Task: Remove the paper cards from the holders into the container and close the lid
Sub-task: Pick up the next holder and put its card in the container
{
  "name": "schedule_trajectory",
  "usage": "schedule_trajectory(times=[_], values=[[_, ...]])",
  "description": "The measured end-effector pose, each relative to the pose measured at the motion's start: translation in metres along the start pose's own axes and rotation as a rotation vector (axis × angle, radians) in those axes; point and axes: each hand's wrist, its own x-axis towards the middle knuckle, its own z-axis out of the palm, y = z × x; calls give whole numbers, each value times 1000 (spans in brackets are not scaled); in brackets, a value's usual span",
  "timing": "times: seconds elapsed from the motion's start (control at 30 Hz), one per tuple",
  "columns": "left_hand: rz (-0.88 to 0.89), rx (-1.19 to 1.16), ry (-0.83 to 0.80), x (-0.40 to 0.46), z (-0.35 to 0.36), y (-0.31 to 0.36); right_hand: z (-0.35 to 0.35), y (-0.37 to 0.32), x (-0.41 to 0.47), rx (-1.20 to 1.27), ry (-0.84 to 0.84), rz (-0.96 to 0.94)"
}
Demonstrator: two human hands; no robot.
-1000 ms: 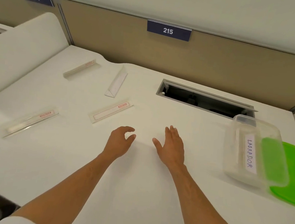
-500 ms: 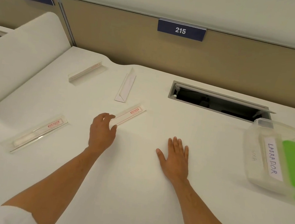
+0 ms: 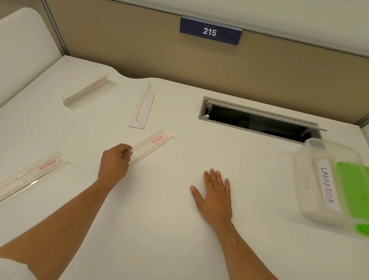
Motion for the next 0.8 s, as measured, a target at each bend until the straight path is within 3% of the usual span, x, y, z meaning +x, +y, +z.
schedule_trajectory(times=[0.23,0.5,0.8], values=[[-38,-228,1,-5,-6,16,-4,1,3,55,-32,4],[-64,-474,-179,-18,-1,46,-35,6,1,562,94,100],[-54,-553,-435,-40,13,89,-79,30,6,234,190,-110]])
